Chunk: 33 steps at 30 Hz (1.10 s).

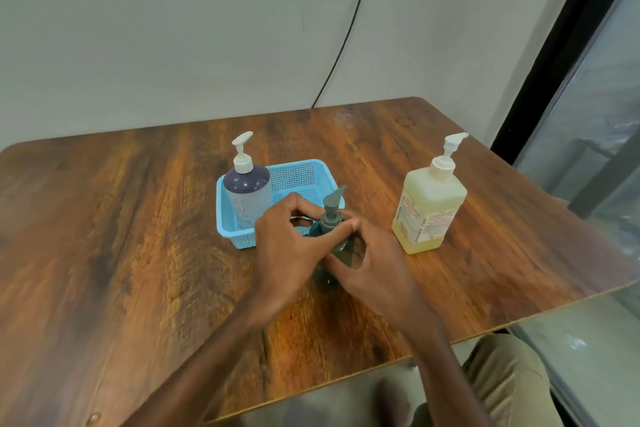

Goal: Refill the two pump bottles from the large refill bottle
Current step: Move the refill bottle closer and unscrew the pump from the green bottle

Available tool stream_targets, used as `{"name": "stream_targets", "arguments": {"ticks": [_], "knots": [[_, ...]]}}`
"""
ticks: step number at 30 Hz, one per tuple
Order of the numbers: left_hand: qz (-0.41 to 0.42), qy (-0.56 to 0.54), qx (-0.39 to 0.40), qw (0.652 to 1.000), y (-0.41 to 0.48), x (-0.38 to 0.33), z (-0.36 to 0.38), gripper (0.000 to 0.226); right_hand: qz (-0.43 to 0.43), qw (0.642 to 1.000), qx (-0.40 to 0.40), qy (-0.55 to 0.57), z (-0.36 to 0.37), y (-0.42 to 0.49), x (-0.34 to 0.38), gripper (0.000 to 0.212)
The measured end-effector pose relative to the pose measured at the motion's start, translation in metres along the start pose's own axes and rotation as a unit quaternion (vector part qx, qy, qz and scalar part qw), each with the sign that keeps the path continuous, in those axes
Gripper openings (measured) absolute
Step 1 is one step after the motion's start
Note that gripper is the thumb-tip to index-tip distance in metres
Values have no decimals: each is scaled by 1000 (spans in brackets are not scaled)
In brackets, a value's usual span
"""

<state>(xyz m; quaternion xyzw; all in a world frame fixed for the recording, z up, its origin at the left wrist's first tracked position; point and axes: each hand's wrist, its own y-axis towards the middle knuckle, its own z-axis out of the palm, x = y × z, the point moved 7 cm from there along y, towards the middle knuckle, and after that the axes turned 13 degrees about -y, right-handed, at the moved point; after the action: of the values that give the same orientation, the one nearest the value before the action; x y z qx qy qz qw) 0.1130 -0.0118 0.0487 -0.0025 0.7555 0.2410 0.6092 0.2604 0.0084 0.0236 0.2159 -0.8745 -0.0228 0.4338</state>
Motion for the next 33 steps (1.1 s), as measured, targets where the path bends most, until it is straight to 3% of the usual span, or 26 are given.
{"name": "stream_targets", "arguments": {"ticks": [6,8,11,13,19,23,25,29,31,33], "knots": [[-194,-84,81,974,15,23,28,62,34,998,0,47,2,3,-11,55],[-168,-72,104,978,16,15,39,58,38,998,4,45,3,3,-15,48],[-102,-51,115,987,15,6,51,26,18,999,-8,38,0,4,-12,47],[-91,-63,120,987,10,3,50,16,9,999,-12,45,-2,4,-8,49],[-25,-91,125,988,-30,5,27,38,14,997,-6,81,0,5,-7,54],[-22,-84,7,996,-30,7,-3,25,13,997,-9,76,-1,3,-5,55],[-48,-83,-17,995,-20,7,-7,23,14,998,-4,66,-1,2,-2,57],[-99,-76,25,992,4,12,12,53,16,999,4,33,-2,1,-1,52],[-106,-64,46,991,10,12,26,50,26,999,5,33,-2,1,-3,46],[-87,-63,88,990,10,7,40,32,26,999,2,38,-2,1,-5,42]]}}
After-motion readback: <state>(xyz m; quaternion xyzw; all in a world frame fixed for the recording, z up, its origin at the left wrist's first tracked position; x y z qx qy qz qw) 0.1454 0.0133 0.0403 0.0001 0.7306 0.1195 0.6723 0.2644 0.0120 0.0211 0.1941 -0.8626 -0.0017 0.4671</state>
